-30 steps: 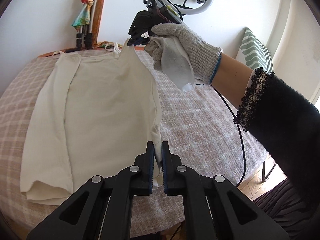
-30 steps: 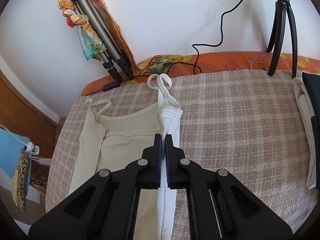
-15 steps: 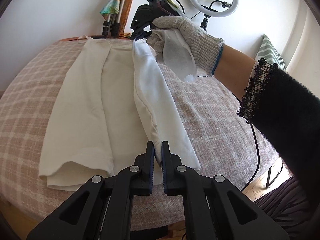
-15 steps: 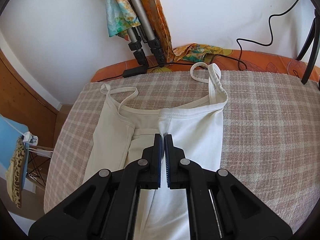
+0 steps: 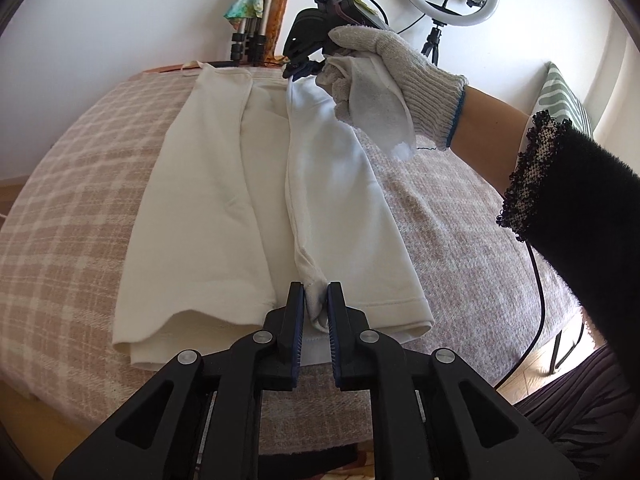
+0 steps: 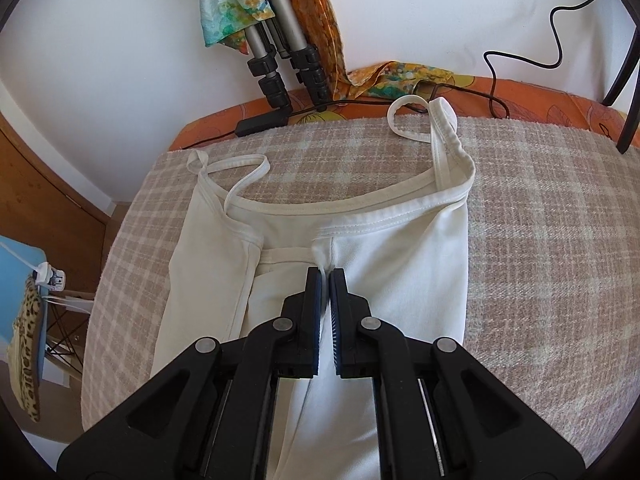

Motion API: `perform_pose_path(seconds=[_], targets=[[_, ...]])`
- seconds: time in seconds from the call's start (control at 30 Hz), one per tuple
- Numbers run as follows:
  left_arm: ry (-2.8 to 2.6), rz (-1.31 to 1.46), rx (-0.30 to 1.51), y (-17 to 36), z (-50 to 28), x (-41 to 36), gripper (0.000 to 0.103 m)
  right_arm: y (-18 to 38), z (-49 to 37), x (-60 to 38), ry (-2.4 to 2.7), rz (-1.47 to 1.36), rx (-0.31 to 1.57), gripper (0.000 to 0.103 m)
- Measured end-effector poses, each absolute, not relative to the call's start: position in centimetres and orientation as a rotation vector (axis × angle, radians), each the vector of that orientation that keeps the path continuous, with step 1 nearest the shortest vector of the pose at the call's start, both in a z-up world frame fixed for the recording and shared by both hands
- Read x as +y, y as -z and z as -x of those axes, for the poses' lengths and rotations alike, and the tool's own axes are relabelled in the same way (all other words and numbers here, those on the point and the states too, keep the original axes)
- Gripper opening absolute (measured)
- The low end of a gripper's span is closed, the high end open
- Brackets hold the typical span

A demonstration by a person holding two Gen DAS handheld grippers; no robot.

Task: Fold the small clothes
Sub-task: 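Fold that side edge over the first fold with both grippers, then open, then grasp the hem of the folded camisole strip with both grippers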

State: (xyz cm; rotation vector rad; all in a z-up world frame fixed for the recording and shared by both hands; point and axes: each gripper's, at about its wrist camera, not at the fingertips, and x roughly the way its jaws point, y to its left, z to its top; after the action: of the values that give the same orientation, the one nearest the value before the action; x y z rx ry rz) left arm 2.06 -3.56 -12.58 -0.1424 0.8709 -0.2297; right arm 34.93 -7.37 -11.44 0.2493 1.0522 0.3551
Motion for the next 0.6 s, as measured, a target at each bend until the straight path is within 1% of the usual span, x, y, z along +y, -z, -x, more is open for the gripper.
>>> perform_pose_path(seconds=[0.03, 0.07, 0.1, 0.17, 0.33, 0.37, 0.43, 0.47, 0.6], targets=[[0.226, 0.136, 0.86, 12.3, -1.8, -3.5, 0.01, 10.7, -34.6, -7.7, -0.364, -0.257, 1.037, 0.009], [0.223, 0.131, 0.848, 12.1, -1.6, -3.1, 0.01, 10.0, -34.2, -8.0, -0.372, -0.255, 1.018, 0.014], [0.224, 0.129, 0.836, 11.7, -1.2, -3.0, 0.01, 9.2, -33.6, -8.3, -0.375, -0.245, 0.998, 0.023], [0.228, 0.125, 0.811, 11.0, -0.3, -2.7, 0.01, 7.9, -32.3, -9.1, -0.375, -0.218, 0.971, 0.032], [0.247, 0.117, 0.768, 8.9, 1.1, -1.2, 0.01, 5.1, -28.1, -11.7, -0.393, -0.188, 0.963, 0.032], [0.248, 0.115, 0.765, 8.5, 1.2, -0.8, 0.012, 4.7, -27.1, -12.1, -0.4, -0.17, 0.967, 0.032], [0.239, 0.114, 0.761, 8.0, 1.3, 0.2, 0.027, 3.9, -24.8, -12.8, -0.409, -0.13, 0.964, 0.032], [0.226, 0.117, 0.758, 7.7, 1.1, 0.8, 0.029, 3.6, -23.6, -13.1, -0.415, -0.125, 0.968, 0.032], [0.203, 0.129, 0.811, 7.3, -0.4, 3.5, 0.029, 3.9, -18.0, -14.4, -0.46, -0.157, 1.025, 0.032]])
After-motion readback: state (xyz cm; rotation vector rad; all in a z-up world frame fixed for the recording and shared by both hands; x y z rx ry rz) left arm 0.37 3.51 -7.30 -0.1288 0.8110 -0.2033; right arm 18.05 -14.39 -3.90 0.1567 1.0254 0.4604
